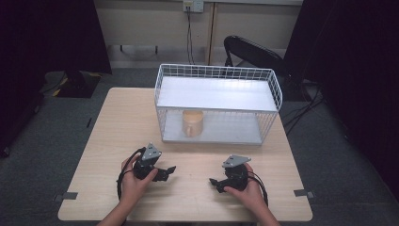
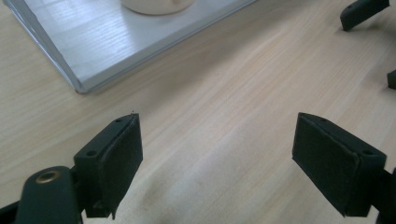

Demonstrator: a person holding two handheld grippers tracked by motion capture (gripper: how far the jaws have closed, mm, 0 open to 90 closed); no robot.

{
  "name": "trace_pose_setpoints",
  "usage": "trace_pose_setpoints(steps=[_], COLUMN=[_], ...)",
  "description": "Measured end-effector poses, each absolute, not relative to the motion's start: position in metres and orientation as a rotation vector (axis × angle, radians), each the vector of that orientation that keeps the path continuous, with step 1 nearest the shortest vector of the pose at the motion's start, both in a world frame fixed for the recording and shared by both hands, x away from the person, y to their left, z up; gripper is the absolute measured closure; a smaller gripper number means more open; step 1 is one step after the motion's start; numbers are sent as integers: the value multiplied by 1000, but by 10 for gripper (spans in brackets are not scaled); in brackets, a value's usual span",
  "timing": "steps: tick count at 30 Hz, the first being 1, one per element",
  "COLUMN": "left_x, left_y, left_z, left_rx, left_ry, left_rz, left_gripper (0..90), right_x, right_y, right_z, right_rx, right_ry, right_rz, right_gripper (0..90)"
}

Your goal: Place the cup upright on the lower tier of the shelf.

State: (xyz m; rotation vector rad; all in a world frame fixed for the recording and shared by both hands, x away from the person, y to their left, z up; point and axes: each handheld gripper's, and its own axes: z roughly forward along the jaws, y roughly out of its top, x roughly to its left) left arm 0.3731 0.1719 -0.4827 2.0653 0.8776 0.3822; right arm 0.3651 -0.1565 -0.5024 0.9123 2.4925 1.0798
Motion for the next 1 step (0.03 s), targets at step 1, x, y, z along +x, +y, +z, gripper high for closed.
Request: trace_pose_setpoints(steps=[1], left_x=[373], left_y=[172], left_z=[-484], left_rx=[2070], left_ry=[876], left_rz=[382], left_gripper=[159], right_x=[365], right_y=[-156], right_z=[-502], right_rx=[912], right_ry=[2493], right_rz=[1080], right_gripper=[109])
